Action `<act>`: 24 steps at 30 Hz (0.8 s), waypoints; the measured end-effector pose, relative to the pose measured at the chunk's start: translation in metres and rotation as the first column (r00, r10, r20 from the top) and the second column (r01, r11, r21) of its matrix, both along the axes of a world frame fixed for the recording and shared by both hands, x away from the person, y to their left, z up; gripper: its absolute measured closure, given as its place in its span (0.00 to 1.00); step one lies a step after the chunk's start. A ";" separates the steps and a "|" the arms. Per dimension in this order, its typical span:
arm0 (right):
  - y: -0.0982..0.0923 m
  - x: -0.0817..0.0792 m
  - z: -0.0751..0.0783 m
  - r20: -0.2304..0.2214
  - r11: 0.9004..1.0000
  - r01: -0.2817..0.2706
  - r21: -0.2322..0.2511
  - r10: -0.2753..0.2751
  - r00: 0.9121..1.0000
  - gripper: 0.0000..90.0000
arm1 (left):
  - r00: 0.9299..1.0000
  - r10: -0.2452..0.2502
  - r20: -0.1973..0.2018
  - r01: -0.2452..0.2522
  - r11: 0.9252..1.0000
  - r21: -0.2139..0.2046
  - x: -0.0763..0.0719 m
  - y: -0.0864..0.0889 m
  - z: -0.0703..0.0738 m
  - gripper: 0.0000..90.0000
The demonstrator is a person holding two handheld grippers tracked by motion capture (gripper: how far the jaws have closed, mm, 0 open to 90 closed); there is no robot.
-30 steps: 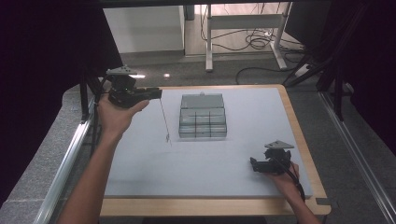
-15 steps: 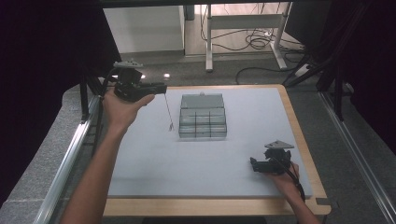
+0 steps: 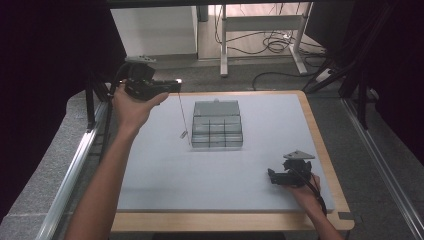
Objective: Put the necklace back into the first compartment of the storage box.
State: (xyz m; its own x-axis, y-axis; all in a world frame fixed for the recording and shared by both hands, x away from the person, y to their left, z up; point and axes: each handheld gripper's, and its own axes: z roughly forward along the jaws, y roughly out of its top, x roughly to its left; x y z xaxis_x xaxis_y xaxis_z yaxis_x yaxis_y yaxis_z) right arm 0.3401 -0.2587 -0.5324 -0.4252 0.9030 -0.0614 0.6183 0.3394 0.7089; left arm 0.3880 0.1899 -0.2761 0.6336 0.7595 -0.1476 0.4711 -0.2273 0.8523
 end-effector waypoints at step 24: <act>0.000 0.000 0.000 0.000 1.000 0.000 0.000 0.000 1.000 0.04 | 1.000 0.018 -0.011 -0.018 1.000 0.002 0.035 -0.012 0.001 0.88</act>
